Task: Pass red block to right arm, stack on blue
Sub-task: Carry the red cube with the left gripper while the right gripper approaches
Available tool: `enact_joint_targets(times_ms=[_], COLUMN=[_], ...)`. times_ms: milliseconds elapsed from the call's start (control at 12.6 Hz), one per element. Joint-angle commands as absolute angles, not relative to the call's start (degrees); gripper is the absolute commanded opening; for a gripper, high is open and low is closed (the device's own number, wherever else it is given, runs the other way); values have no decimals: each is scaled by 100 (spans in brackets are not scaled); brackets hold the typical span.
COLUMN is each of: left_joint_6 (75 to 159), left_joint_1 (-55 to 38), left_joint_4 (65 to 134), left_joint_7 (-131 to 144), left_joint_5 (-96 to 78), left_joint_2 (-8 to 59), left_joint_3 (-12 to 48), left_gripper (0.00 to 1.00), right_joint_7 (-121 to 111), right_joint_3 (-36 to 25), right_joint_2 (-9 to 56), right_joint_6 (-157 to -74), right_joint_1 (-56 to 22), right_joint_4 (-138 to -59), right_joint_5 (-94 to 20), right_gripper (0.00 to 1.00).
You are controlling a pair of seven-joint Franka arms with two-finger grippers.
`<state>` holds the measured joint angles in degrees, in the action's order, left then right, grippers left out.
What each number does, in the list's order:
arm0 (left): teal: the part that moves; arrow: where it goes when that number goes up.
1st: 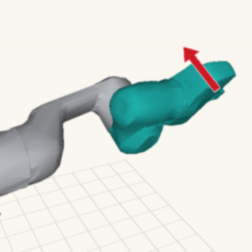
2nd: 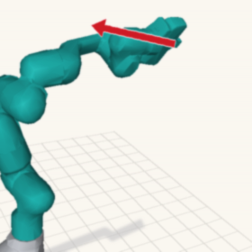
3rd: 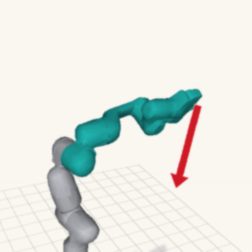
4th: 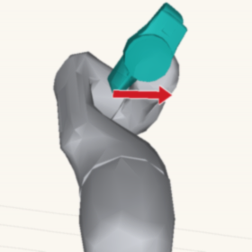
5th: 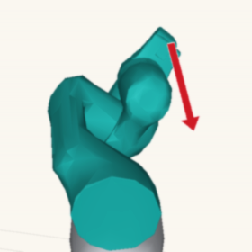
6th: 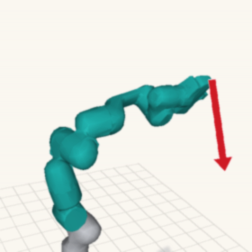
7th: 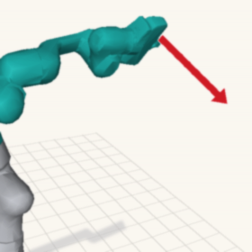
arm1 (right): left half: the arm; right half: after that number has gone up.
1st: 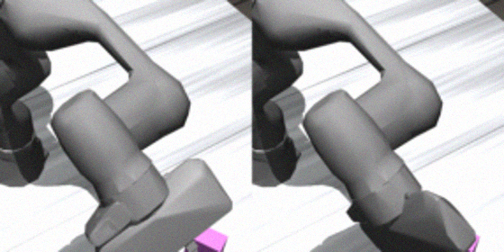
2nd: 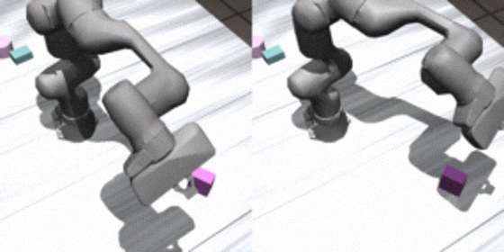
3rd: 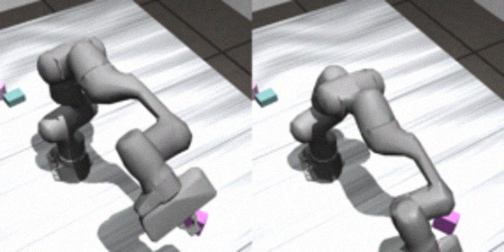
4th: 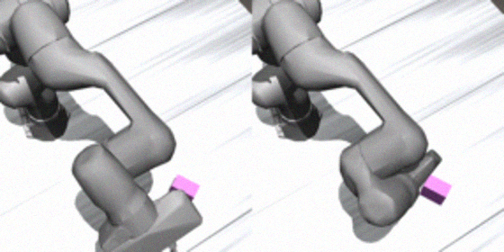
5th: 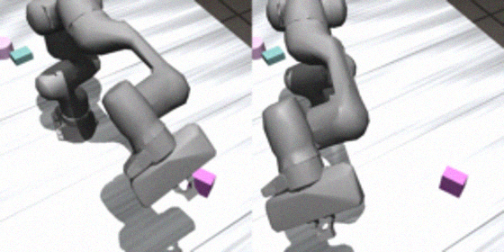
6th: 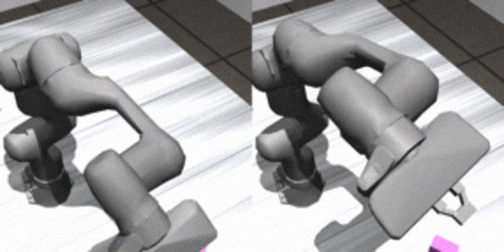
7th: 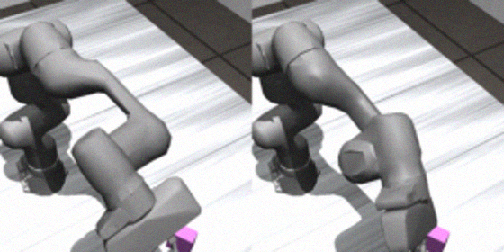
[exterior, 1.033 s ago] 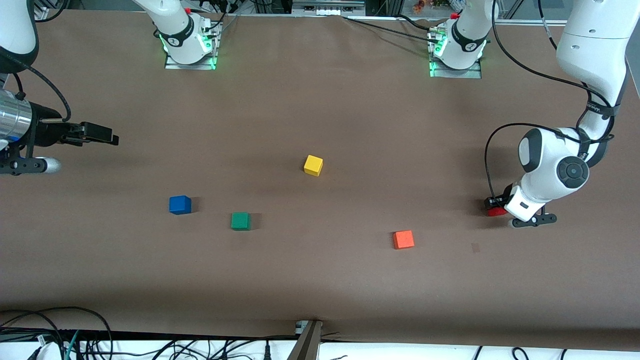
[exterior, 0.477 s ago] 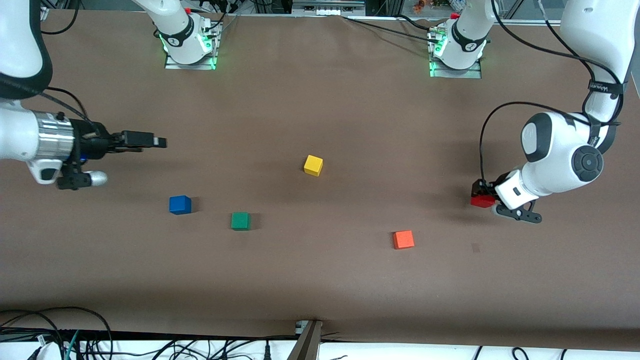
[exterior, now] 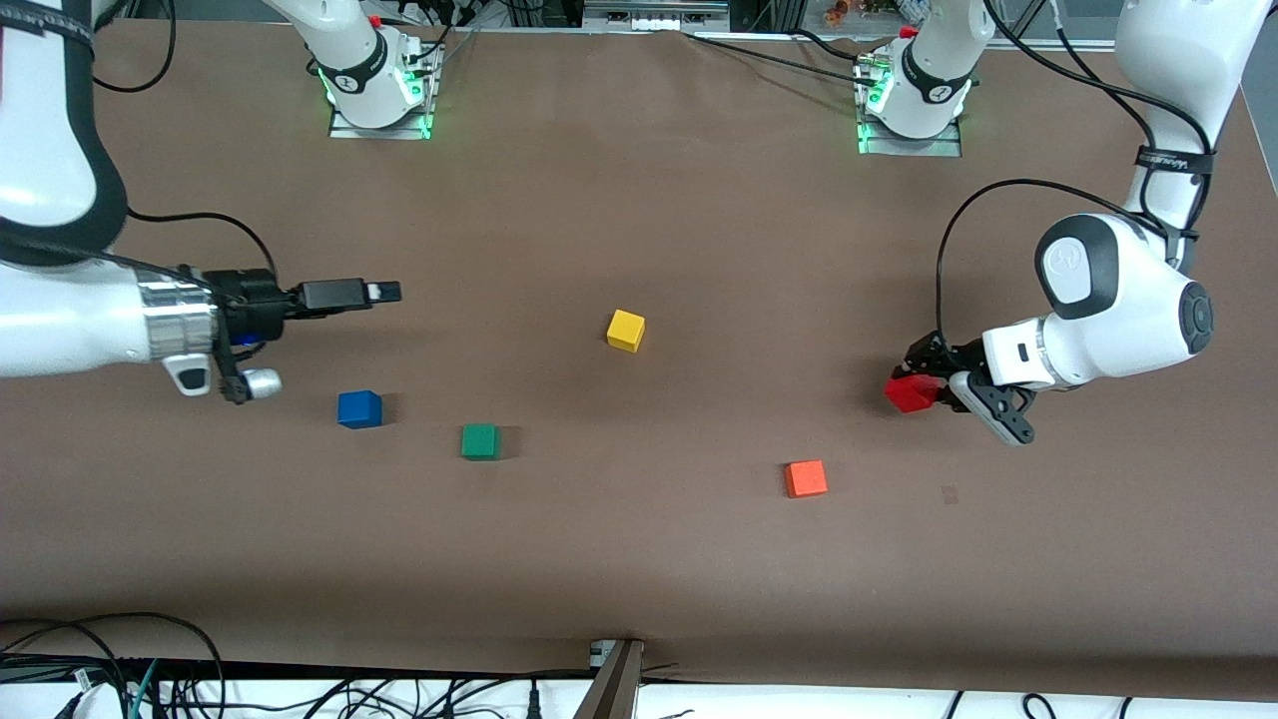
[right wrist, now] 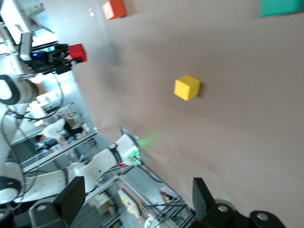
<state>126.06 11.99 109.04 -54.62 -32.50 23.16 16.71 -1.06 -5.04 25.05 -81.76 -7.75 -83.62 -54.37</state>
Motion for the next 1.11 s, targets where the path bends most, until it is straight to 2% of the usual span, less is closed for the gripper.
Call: enact_joint_targets(times_ms=[0,159,477,636,795,1033], left_joint_6=[12533,12533,12296,12296,12296,12357], left_joint_1=[1240,1222,1213,1187,1187,564], left_joint_4=[10784,10688,10441,10171,9985,9801], left_joint_7=[-6737,-7633,-8699,-9732,-10762,-12666], left_joint_5=[-4389,-5094,-6114,-6886,-7512,-9030], left_joint_2=[2574,2812,3111,3513,3884,4148], left_joint_3=[1828,2029,2670,2960,3251,3278], left_gripper=[0,0,0,0,0,0], right_joint_7=[-455,-798,-914,-1053,-1518,-1749], right_joint_3=[-519,-519,-519,-510,-518,-519], right_joint_2=[2881,3137,3287,3418,3463,3463], right_joint_6=[-8121,-8208,-9173,-9535,-9676,-9694], right_joint_1=[-887,-984,-1563,-1801,-1907,-2021], right_joint_4=[-8288,-8297,-8622,-8736,-9068,-9448], right_joint_5=[-6333,-6748,-7636,-8023,-8452,-8937], right_gripper=[100,100,100,100,100,100])
